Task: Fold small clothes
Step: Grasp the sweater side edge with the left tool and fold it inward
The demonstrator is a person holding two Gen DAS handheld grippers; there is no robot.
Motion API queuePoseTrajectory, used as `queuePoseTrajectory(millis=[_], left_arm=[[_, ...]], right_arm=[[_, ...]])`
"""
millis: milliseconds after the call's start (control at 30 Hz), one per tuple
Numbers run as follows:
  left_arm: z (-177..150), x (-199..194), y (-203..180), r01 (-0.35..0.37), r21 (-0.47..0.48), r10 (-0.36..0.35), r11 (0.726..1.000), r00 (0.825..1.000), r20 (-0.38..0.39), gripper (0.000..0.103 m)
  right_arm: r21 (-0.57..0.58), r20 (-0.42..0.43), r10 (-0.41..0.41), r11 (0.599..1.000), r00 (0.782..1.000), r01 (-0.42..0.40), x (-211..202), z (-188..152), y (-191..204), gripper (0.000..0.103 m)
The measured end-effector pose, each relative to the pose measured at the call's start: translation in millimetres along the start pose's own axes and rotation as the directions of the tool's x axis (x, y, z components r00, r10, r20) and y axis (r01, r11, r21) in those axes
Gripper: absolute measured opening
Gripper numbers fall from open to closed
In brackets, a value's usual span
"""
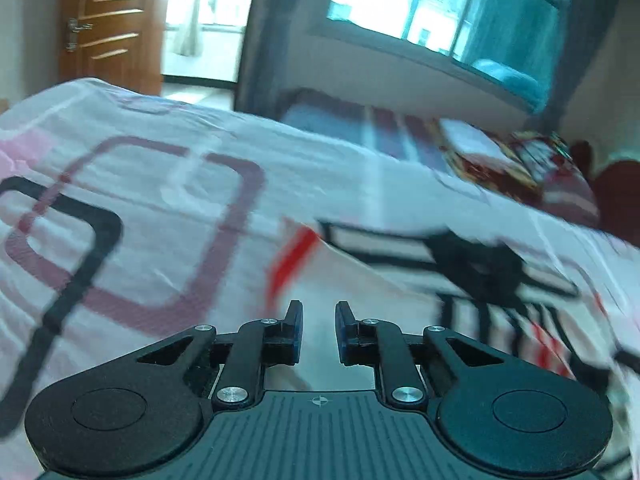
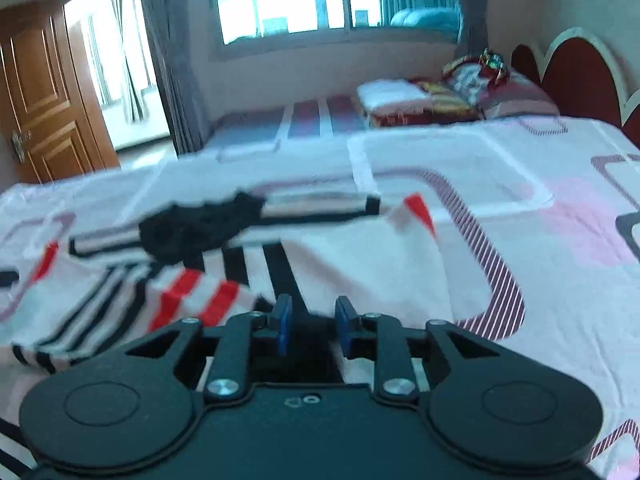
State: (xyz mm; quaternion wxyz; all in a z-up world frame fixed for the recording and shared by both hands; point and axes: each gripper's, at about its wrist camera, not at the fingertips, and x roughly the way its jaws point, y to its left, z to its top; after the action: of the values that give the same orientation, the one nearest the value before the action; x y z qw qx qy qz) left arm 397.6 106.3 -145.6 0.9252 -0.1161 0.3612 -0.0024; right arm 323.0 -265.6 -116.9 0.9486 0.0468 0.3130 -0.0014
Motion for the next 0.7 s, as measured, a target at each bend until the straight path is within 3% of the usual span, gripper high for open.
queuePoseTrajectory(millis=[67,200,333,433,533,633,700], left_arm=[[-14.1,-0.9,-12.6,0.028,0.02,-0.027,0.999,0.999,-0.042,0.016],[-47.2,4.8,-27.4,0.002,0.089,0.007,0.996,0.995,-0.101,0.016],[-68.0,-1.9,-29.8,-0.009,0.172,0.015,0.985,0.999,-0.035,0.016],[-52.8,-10.5,-28.3,-0.017,0.099,0.024,0.995,0.998,-0.064,0.016],[-46.8,-24.9,-37.4,-0.024,0.11,0.024,0.994,1.0,-0.001,0.016],[-50.8,-17.8,-43.9,0.006,0.102,-0.001,0.995,0.999,-0.049,0.016],[-63.8,-7.1,-45.6,-0.01,0.131,0.022,0.991,0.996,-0.088,0.016]], right_arm=[[-0.01,0.019,0.043,0.999,0.999,-0.043,-5.3,3.5,9.1,0.025],[-0.071,-0.067,0.153,0.985,0.986,-0.158,4.7,-7.6,42.6,0.022],[-0.16,-0.154,0.103,0.979,0.983,-0.128,26.3,-31.3,51.4,0.021],[-0.138,-0.157,0.121,0.98,0.98,-0.143,27.1,-26.5,41.7,0.019],[-0.128,-0.138,0.135,0.98,0.981,-0.153,17.5,-16.0,41.5,0.023],[-0.119,-0.108,0.157,0.978,0.982,-0.169,15.9,-6.9,41.8,0.024],[-0.136,-0.122,0.151,0.977,0.981,-0.167,21.0,-8.8,44.2,0.022]])
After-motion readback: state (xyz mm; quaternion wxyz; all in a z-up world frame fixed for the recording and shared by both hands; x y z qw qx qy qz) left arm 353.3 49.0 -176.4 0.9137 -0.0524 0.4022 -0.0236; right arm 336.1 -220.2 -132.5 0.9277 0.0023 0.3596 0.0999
